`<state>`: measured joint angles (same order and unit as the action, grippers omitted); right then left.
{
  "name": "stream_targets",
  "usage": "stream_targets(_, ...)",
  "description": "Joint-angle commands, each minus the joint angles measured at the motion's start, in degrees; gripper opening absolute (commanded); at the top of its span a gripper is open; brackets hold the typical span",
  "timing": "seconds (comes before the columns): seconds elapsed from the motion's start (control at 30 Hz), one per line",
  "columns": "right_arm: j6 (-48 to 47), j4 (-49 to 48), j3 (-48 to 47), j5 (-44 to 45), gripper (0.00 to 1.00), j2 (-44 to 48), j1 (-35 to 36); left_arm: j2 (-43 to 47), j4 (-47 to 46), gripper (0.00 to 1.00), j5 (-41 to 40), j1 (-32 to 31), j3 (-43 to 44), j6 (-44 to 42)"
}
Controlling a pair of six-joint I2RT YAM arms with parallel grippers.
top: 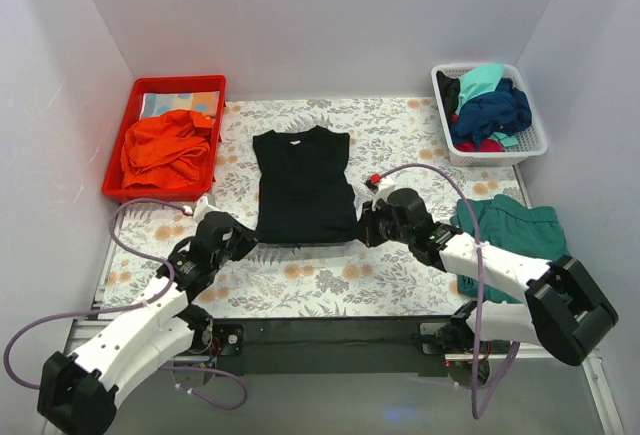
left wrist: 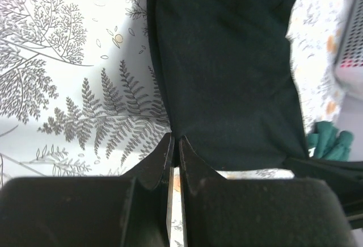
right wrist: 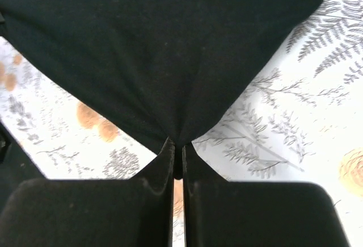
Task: Fold and stack the t-shirts
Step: Grab one side of the 2/3 rectangular tshirt with both arms, then fold the long partially folded tshirt into a neat square
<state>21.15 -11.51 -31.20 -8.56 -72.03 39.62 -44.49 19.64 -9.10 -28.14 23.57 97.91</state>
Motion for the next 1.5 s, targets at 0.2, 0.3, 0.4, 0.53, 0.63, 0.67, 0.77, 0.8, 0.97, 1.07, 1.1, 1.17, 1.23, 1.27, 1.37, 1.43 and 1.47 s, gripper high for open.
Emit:
stream_targets(0.2, 4.6, 6.0, 3.7, 8.3, 0.01, 7.9, 6.7, 11.5, 14.7, 0.00, -11.9, -4.1, 0.7, 8.3)
stream_targets(0.3, 6.2, 5.9, 4.5, 8.3, 0.01, 7.4, 8.0, 10.2, 15.6, 0.00, -10.4, -4.2, 0.6, 9.8)
stream_targets(0.4, 6.8, 5.8, 4.4, 10.5, 0.01, 7.8, 9.3, 10.4, 15.6, 0.00, -9.4, -4.6, 0.2, 10.5)
stream_targets(0.53, 6.8, 7.0, 2.6, 11.7, 0.01, 9.1, 10.4, 12.8, 17.3, 0.00, -10.6, -4.6, 1.7, 10.3)
stream_targets(0.63, 6.1, 9.1, 0.1, 12.9, 0.01, 10.6, 11.1, 14.0, 19.6, 0.00, -11.7, -4.6, 4.9, 10.0)
stream_targets(0.67, 5.8, 9.7, -0.6, 13.3, 0.01, 11.1, 11.4, 14.3, 20.1, 0.00, -11.7, -4.6, 5.9, 10.2)
stream_targets(0.77, 5.7, 10.7, -1.1, 13.7, 0.01, 11.3, 11.8, 15.7, 21.1, 0.00, -11.7, -4.6, 5.5, 10.6)
stream_targets(0.8, 6.2, 10.7, -0.9, 13.7, 0.01, 11.2, 11.8, 16.4, 21.2, 0.00, -11.7, -4.6, 5.1, 10.9)
stream_targets(0.97, 8.5, 10.3, 2.2, 13.3, 0.01, 10.4, 13.6, 16.5, 22.9, 0.00, -9.9, -4.6, 2.1, 12.9)
stream_targets(1.07, 9.7, 10.1, 3.4, 13.5, 0.01, 11.3, 14.9, 17.1, 23.8, 0.00, -9.3, -4.7, 0.4, 14.3)
stream_targets(1.1, 10.0, 10.1, 3.5, 13.7, 0.01, 11.5, 15.1, 17.3, 23.8, 0.00, -8.4, -4.6, -0.6, 15.5)
stream_targets(1.17, 10.5, 10.2, 3.6, 13.9, 0.01, 12.5, 15.8, 17.9, 23.7, 0.00, -7.8, -4.6, -1.3, 16.1)
stream_targets(1.23, 10.5, 10.5, 3.1, 14.4, 0.01, 13.6, 16.0, 18.2, 24.0, 0.00, -8.9, -4.6, 0.0, 15.6)
stream_targets(1.27, 10.0, 11.1, 2.6, 14.6, 0.01, 13.9, 16.2, 18.2, 24.1, 0.00, -9.5, -4.7, 1.1, 15.0)
stream_targets(1.37, 8.5, 14.0, -0.7, 16.4, 0.01, 15.2, 16.4, 17.8, 24.8, 0.00, -12.8, -4.7, 7.0, 13.1)
stream_targets(1.43, 7.7, 14.8, -3.3, 17.5, 0.01, 16.1, 16.5, 17.4, 24.3, 0.00, -14.3, -4.7, 10.9, 11.4)
stream_targets(1.47, 7.2, 15.7, -4.2, 17.9, 0.01, 16.2, 16.5, 16.8, 24.0, 0.00, -14.6, -4.7, 11.8, 11.0)
